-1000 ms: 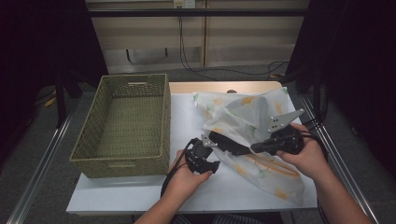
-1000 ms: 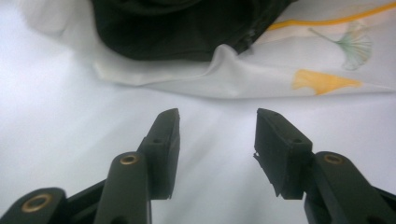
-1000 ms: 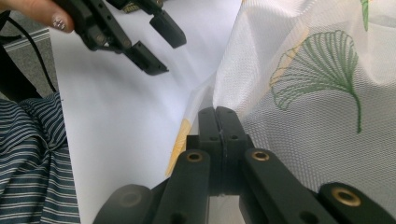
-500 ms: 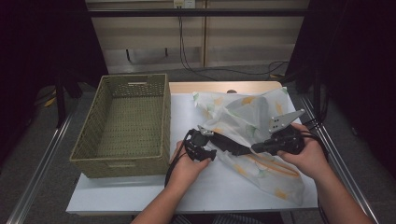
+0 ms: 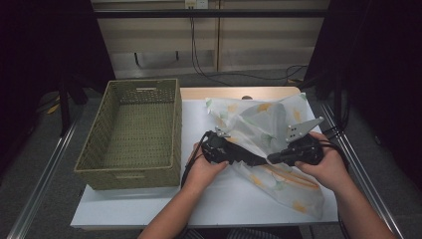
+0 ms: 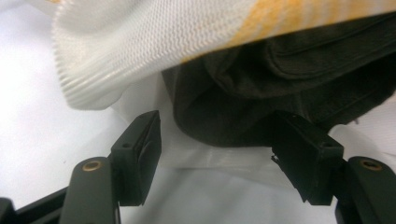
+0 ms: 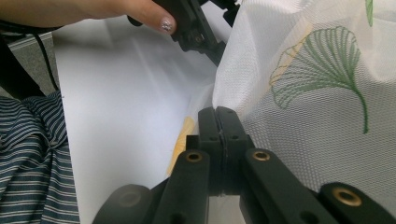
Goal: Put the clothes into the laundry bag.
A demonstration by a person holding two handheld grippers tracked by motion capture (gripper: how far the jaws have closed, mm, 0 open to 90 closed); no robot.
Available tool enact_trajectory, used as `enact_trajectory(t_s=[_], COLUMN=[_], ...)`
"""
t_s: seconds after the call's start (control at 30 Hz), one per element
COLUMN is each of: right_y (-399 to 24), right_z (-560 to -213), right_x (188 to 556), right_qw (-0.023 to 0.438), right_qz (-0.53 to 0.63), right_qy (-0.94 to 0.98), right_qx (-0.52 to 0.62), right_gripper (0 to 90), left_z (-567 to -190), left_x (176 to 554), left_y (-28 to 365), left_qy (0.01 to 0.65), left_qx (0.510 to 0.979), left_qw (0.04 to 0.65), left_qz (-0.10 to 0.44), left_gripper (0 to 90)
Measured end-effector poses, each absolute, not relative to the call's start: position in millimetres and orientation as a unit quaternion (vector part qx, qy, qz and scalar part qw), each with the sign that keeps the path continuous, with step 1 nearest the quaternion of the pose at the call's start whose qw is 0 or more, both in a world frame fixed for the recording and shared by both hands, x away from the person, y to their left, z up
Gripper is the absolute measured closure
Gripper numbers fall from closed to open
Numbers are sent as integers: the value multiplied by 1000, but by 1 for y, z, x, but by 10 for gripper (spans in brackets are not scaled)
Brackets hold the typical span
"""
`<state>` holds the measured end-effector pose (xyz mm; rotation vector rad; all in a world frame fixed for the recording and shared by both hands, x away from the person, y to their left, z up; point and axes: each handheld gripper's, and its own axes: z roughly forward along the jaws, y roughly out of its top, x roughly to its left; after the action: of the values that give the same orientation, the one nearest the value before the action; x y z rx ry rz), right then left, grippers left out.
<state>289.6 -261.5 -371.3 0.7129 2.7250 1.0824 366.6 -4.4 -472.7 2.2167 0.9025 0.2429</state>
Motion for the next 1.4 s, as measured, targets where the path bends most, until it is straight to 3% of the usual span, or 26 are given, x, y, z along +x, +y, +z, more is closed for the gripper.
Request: enact_trajectory(t_s=[0.1, 0.23, 0.33, 0.4, 0.8, 1.0, 1.27, 1.33, 1.4], right_y=[-261, -261, -260, -260, -259, -256, -256, -257, -258], right_z=[-372, -372, -373, -373, -373, -374, -376, -377, -376], right_x=[290, 290, 290, 290, 290, 290, 290, 290, 289], right_qw=[60, 59, 60, 58, 57, 53, 49, 50, 51], right_qz=[360, 358, 357, 360, 358, 356, 357, 357, 356], right_qy=[901, 902, 903, 902, 902, 905, 905, 906, 905], right_qx=[234, 234, 231, 231, 233, 227, 225, 224, 225], right_gripper=[900, 900, 900, 900, 900, 900, 900, 900, 900], left_z=[-476, -475, -474, -473, -462, -459, -472, -474, -476], left_x=[367, 365, 365, 364, 355, 353, 357, 357, 357], left_y=[-6, -7, -4, -2, 5, -17, -36, -35, -31], left_qy=[349, 331, 332, 336, 322, 309, 310, 316, 326], left_qx=[861, 872, 874, 875, 876, 869, 862, 857, 853], left_qw=[361, 355, 349, 343, 351, 378, 397, 406, 406], left_qz=[79, 66, 61, 65, 73, 82, 53, 38, 29], left_gripper=[363, 570, 798, 866, 890, 893, 889, 878, 788])
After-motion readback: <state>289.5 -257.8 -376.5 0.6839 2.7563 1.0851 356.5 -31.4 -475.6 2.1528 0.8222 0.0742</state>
